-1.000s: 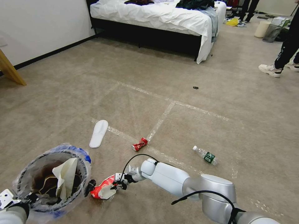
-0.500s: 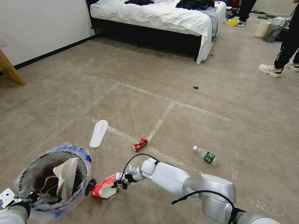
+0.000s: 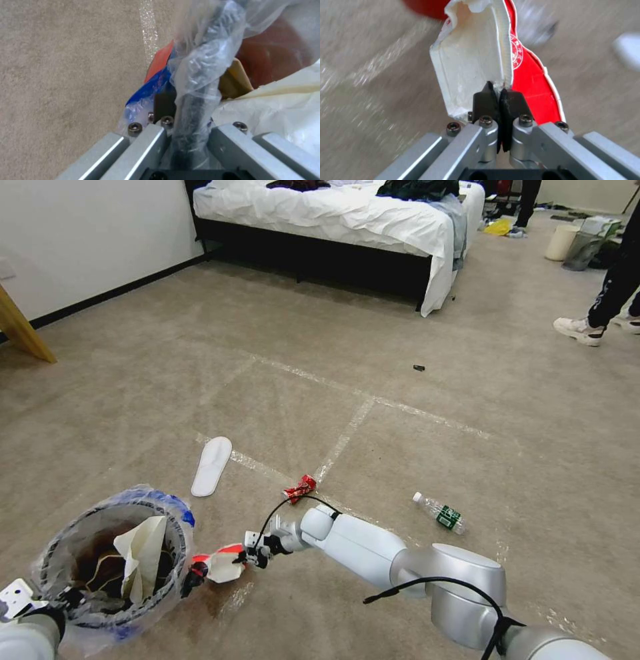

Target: Pick up the trash bin and place the garbage on the floor into it.

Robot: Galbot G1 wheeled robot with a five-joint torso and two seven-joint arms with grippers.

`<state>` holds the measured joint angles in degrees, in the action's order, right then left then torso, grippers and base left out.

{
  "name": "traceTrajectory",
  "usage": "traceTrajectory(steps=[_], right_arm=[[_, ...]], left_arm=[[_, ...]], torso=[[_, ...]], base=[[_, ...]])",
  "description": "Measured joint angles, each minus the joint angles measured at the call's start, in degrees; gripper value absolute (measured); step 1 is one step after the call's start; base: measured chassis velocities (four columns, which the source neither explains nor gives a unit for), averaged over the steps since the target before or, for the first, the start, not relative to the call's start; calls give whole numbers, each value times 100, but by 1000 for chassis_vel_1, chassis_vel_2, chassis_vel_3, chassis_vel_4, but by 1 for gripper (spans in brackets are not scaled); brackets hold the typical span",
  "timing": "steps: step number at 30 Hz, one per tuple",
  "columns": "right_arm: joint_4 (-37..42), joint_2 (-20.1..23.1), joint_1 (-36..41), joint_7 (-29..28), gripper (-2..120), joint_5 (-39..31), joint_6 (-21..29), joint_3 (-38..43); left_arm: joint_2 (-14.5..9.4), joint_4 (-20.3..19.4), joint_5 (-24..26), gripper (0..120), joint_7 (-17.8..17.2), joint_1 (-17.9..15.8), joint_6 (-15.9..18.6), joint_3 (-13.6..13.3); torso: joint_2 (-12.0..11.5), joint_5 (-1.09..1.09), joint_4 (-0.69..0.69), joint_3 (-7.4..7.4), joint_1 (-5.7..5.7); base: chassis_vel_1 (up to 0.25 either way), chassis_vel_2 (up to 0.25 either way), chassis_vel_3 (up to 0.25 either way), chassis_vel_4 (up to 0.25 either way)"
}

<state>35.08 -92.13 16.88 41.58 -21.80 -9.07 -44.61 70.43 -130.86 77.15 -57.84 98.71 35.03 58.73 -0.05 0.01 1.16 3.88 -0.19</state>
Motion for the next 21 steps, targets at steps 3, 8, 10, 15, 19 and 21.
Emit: traceTrajectory(steps=[3, 8, 10, 15, 19, 21], right_arm=[[36, -1, -221, 3, 0, 113, -54, 338], [7, 0, -560, -37, 0, 190, -68, 711], [24, -1, -710, -74, 0, 177, -77, 858], [11, -1, -868, -172, 0, 185, -91, 1103], [1, -1, -923, -280, 0, 255, -90, 1313], [13, -1, -933, -343, 0, 306, -87, 1432]], left_arm=[[-1, -24, 9, 0, -21, -7, 0, -2], [-15, -121, 45, 0, -65, 59, 0, 36], [-16, -176, 57, 0, -115, 116, -4, 66], [5, -274, 88, 0, -125, 183, -6, 62], [11, -335, 129, 0, -122, 225, -6, 57], [3, -360, 139, 0, -115, 254, -6, 69]], torso=[[0, 0, 0, 0, 0], [0, 0, 1, 0, 0], [0, 0, 0, 0, 0], [0, 0, 0, 0, 0], [0, 0, 1, 0, 0], [0, 0, 0, 0, 0]], base=[[0, 0, 0, 0], [0, 0, 0, 0], [0, 0, 0, 0], [0, 0, 0, 0], [0, 0, 0, 0], [0, 0, 0, 0]])
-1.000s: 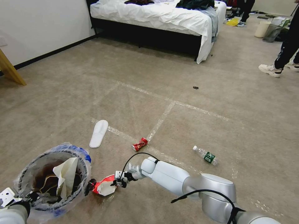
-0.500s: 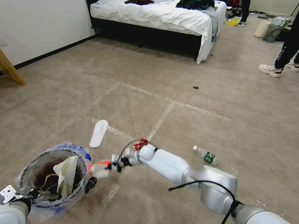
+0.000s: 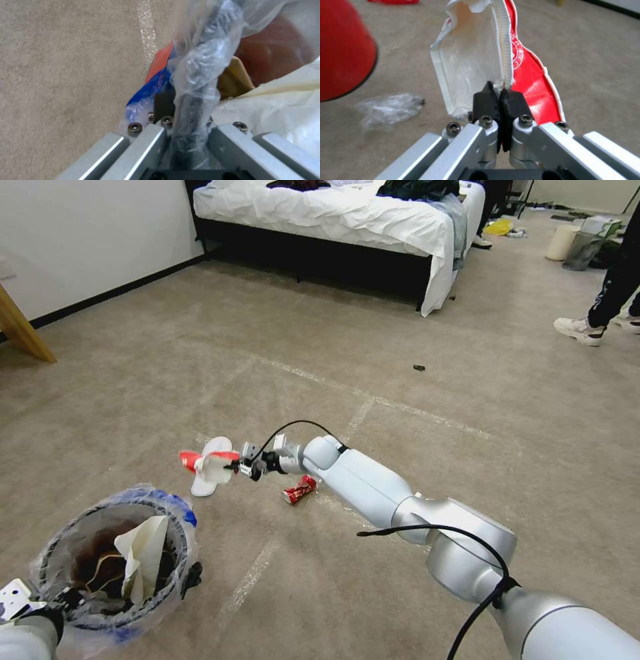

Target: Pick up the trash bin and place the garbage on the floor into it.

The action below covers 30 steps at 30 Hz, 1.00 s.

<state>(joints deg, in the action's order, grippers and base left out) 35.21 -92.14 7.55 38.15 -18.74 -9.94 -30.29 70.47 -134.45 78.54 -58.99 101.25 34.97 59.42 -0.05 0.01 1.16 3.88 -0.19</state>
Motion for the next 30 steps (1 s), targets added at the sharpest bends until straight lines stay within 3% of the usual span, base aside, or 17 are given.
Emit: traceTrajectory(steps=[6, 13, 14, 18, 23, 30], right_arm=[[197, 36, -32, -172, 0, -115, 0, 356], [651, 619, -263, -367, 0, -563, -169, 611], [823, 788, -360, -397, 0, -924, -303, 682], [1033, 931, -422, -399, 0, -1301, -496, 746], [2244, 1414, -213, -429, 0, -2226, -854, 1175], [3833, 1923, 432, -476, 0, -2567, -1133, 1632]], left_arm=[[-4, -93, 6, 0, 82, 83, -7, 31], [-85, -161, 195, 0, 68, 129, -40, 77], [-126, -191, 364, 0, -3, 107, -37, 76], [-174, -203, 558, 0, -73, 60, -7, 61], [-359, -218, 1170, 0, -325, -137, 59, 11], [-547, -126, 1499, 0, -441, -328, 94, -119]], torso=[[0, -1, -2, 0, 0], [0, -1, 3, 0, 0], [0, -1, 2, 0, 0], [0, -1, 0, 0, 0], [0, -1, 0, -1, 0], [0, -1, 0, -1, 0]], base=[[0, 0, 0, 0], [0, 0, 0, 0], [0, 0, 0, 0], [0, 0, 0, 0], [0, 0, 0, 0], [0, 0, 0, 0]])
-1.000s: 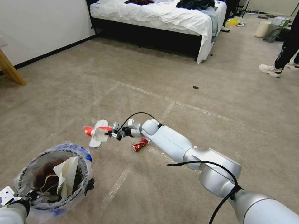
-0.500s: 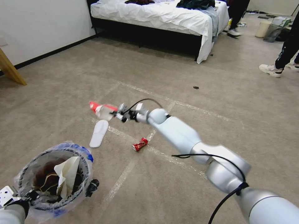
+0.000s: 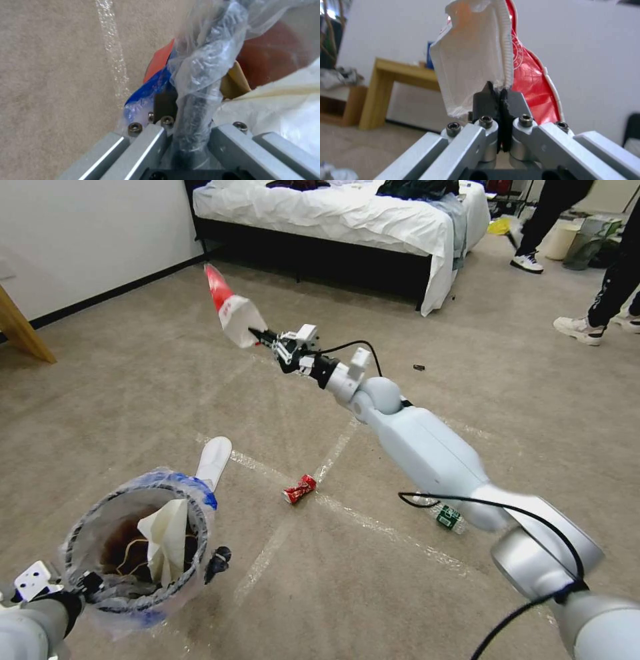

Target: Pick up the trash bin and place the garbage on the floor into it.

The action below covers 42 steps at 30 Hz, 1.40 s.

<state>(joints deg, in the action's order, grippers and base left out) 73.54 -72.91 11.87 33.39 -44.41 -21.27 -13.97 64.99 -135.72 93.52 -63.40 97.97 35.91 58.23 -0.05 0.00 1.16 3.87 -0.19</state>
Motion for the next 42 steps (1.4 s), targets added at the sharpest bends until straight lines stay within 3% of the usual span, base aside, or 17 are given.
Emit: traceTrajectory(steps=[4, 14, 36, 42], right_arm=[[674, 294, 243, -47, 0, -81, -7, 30], [1316, 360, 498, 91, 0, -4, 31, -371], [1573, 834, 1383, 564, 0, 1026, -29, -965], [1484, 785, 1404, 667, 0, 1161, -93, -1161]], left_arm=[[-92, 71, 150, 0, -39, -119, 18, -59], [-105, 28, 442, 0, -191, -221, 33, -76], [-629, 267, 897, 0, -320, -649, -26, -175], [-663, 335, 912, 0, -332, -697, -29, -213]], torso=[[0, 0, 3, 0, 0], [0, 1, 0, 0, 0], [0, 0, 1, 0, 0], [0, 1, 1, 0, 0]], base=[[0, 0, 0, 0], [0, 0, 0, 0], [0, 0, 0, 0], [0, 0, 0, 0]])
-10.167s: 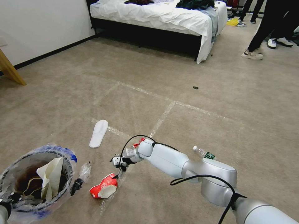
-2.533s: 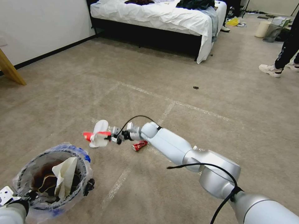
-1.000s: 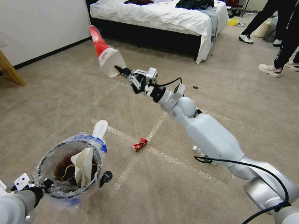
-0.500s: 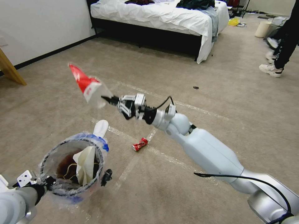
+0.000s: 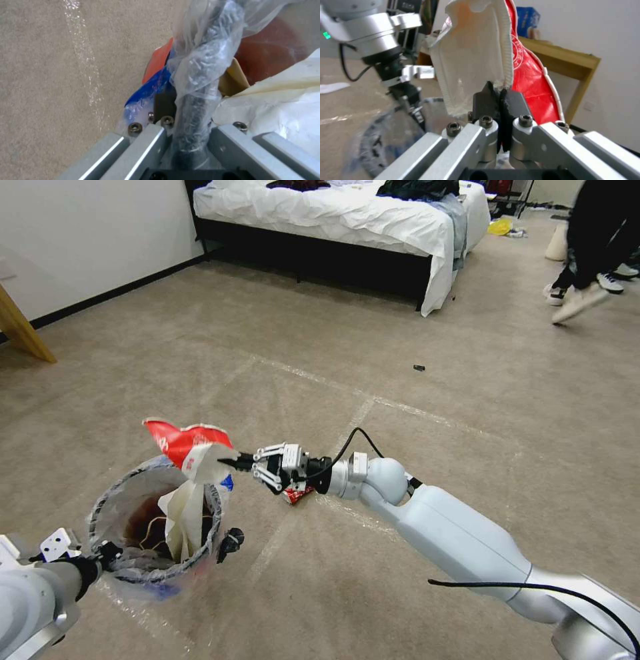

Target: Pick up the trash bin and place the garbage on the floor into it.

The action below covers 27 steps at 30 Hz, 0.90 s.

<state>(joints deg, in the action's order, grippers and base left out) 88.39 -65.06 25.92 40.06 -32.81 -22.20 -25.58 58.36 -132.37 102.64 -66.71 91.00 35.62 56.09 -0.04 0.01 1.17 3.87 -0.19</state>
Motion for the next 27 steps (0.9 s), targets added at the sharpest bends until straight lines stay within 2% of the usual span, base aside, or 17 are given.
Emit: traceTrajectory(steps=[11, 27], right_arm=[[-72, -262, -271, 155, 0, 82, -61, -500], [-172, -420, -424, 165, 0, 91, -76, -778]], left_arm=[[17, 57, -55, 0, 5, -16, -5, -25], [62, 40, -88, 0, 16, -21, -3, -16]], torso=[[0, 0, -1, 0, 0], [0, 0, 0, 0, 0]], base=[[0, 0, 0, 0], [0, 0, 0, 0]])
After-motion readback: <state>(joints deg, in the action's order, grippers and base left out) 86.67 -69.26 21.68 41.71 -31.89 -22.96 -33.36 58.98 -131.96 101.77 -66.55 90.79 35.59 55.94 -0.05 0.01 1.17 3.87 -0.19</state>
